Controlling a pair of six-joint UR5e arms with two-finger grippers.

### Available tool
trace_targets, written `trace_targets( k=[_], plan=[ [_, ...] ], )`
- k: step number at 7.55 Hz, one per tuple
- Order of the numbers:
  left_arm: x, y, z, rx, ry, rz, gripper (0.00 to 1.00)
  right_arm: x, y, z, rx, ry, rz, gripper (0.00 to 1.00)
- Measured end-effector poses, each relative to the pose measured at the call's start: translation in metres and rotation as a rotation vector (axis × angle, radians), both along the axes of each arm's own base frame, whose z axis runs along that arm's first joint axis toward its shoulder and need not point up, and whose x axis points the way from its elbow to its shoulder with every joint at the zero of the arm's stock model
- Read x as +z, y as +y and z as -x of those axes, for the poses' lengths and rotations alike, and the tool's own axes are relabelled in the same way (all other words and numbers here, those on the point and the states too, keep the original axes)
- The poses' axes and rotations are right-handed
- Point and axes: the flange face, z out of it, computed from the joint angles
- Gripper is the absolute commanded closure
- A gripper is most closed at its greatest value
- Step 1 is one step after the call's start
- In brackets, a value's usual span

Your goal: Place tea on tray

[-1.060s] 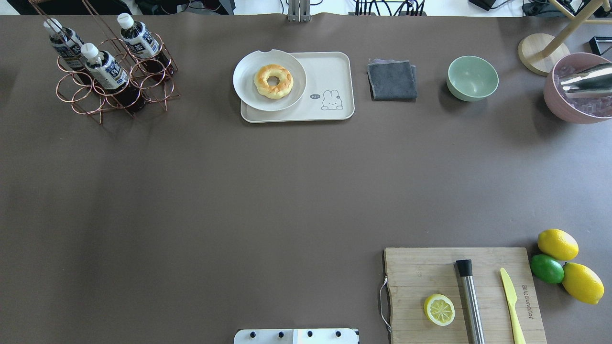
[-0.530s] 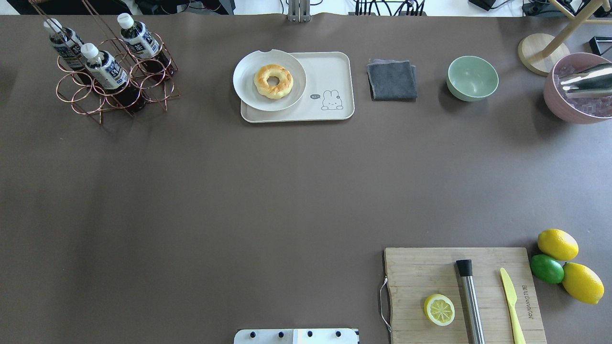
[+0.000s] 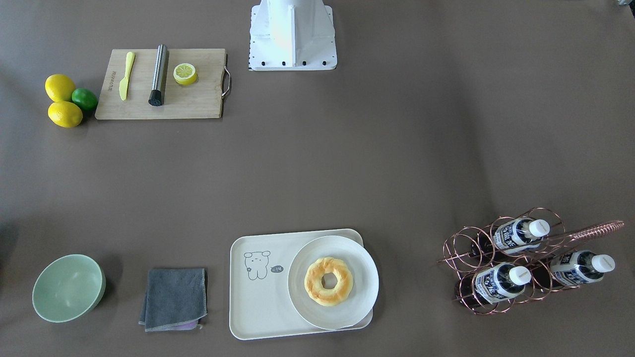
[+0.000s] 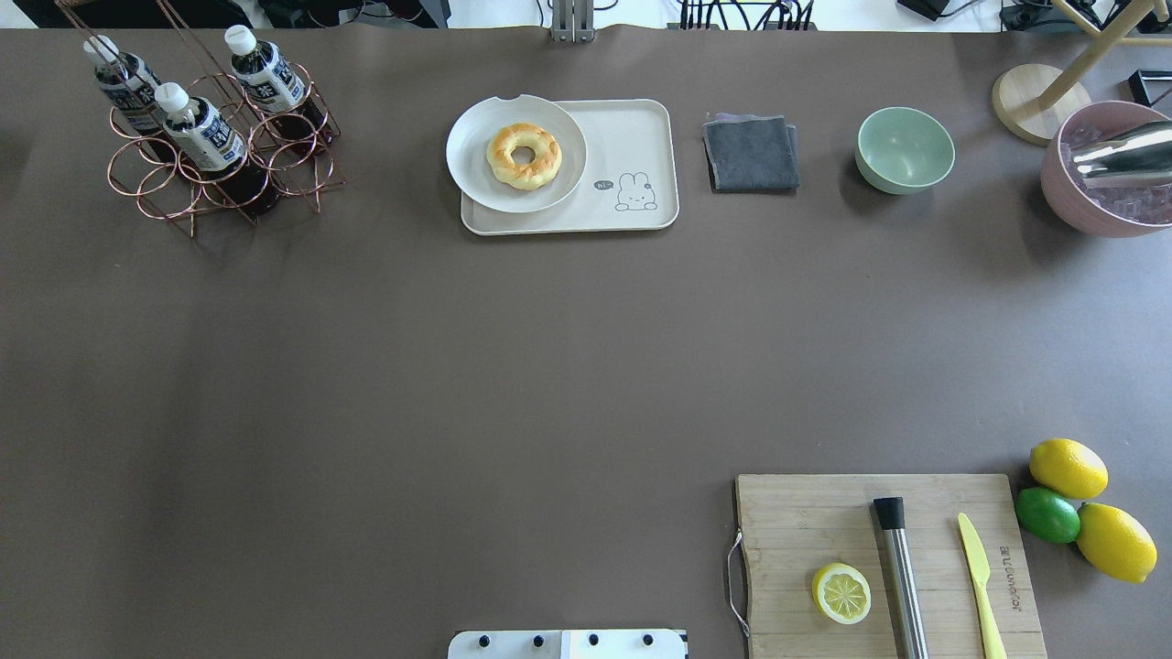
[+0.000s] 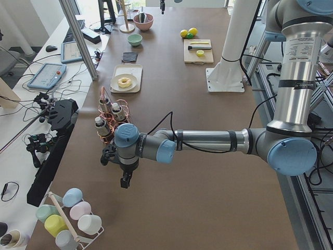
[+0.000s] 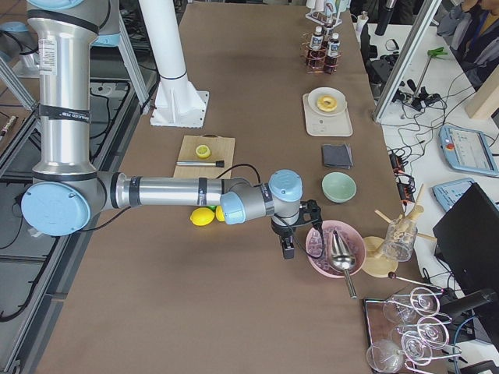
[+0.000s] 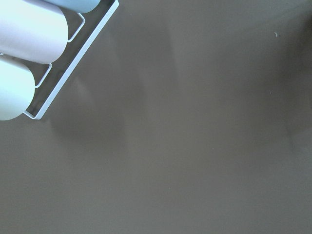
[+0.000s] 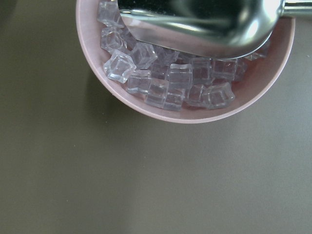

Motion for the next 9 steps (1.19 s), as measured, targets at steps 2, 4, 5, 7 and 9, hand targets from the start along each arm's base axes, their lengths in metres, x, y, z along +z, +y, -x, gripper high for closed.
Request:
trace_targets(
  k=[2, 4, 5, 7, 9],
  plan=[
    [-0.002, -0.001, 0.000, 0.000, 0.003, -0.003, 0.03, -0.001, 0.000, 0.000, 0.001, 0.000, 0.000, 0.00],
    [-0.005, -0.001, -0.001, 0.001, 0.007, -0.009, 0.03, -0.001, -0.001, 0.000, 0.001, 0.000, -0.002, 0.00],
    [-0.007, -0.001, -0.001, 0.002, 0.009, -0.013, 0.03, -0.002, -0.001, 0.000, 0.001, 0.000, -0.005, 0.00],
    [-0.021, -0.001, -0.002, -0.001, 0.026, -0.033, 0.03, -0.004, -0.001, 0.000, -0.001, -0.001, -0.010, 0.00],
    [-0.063, 0.009, -0.006, -0.047, 0.101, -0.044, 0.02, -0.007, -0.001, 0.000, -0.001, -0.005, -0.014, 0.00]
  ],
)
